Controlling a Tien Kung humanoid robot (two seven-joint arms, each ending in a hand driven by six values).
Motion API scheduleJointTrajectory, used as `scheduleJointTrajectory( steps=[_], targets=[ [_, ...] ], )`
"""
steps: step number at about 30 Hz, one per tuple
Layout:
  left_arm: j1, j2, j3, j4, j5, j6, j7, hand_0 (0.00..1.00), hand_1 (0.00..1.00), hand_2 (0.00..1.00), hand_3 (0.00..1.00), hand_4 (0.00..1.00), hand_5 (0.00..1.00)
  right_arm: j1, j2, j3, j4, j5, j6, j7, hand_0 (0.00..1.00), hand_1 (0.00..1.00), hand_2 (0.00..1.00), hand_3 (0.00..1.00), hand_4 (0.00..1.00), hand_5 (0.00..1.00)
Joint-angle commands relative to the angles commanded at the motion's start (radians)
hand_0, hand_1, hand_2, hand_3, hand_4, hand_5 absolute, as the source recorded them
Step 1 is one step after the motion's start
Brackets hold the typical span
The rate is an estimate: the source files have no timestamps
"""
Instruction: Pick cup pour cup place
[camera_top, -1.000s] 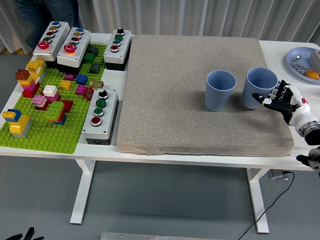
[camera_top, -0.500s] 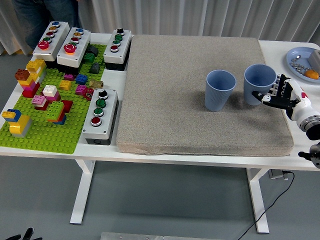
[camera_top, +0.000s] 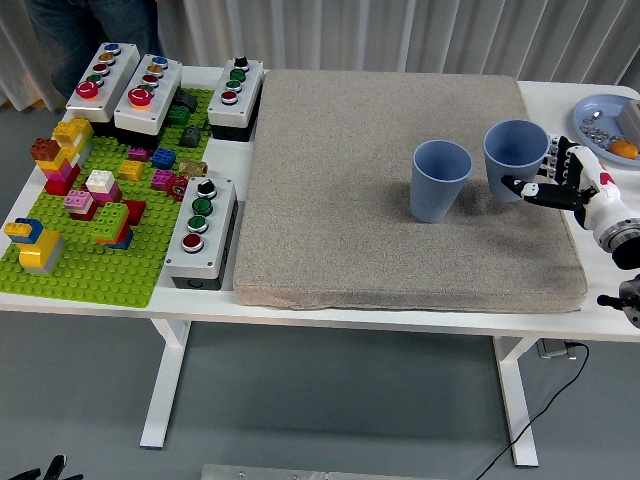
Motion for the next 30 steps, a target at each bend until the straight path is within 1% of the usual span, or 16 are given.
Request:
scheduleJointTrajectory(
  steps=[5, 11, 20, 25, 30],
  targets=[
    [-0.002, 0.000, -0.002, 0.000, 0.003, 0.000, 0.000, 0.716, 0.660, 0.735, 0.657, 0.475, 0.986, 0.010, -0.003, -0.004, 0.011, -0.040, -0.015, 0.000, 0.766, 0.599, 0.504, 0.614, 0.607, 0.008],
    [-0.003, 0.001, -0.003, 0.000, 0.002, 0.000, 0.000, 0.716, 0.660, 0.735, 0.657, 0.474, 0.986, 0.018, -0.004, -0.016, 0.043, -0.117, -0.035, -0.004, 0.767, 0.599, 0.505, 0.612, 0.605, 0.009],
    [-0.004, 0.001, -0.003, 0.000, 0.003, 0.000, 0.000, 0.716, 0.658, 0.735, 0.656, 0.475, 0.985, 0.013, 0.002, -0.028, 0.070, -0.168, -0.052, -0.008, 0.768, 0.599, 0.504, 0.613, 0.605, 0.007],
    [-0.005, 0.001, -0.004, 0.000, 0.006, 0.000, 0.001, 0.716, 0.658, 0.735, 0.656, 0.476, 0.985, 0.012, 0.003, -0.031, 0.085, -0.230, -0.069, -0.008, 0.772, 0.599, 0.503, 0.611, 0.604, 0.007],
    [-0.003, 0.001, -0.004, 0.000, 0.006, 0.000, 0.001, 0.716, 0.658, 0.735, 0.656, 0.476, 0.984, 0.010, 0.004, -0.033, 0.093, -0.255, -0.079, -0.005, 0.771, 0.599, 0.503, 0.610, 0.604, 0.005]
  ],
)
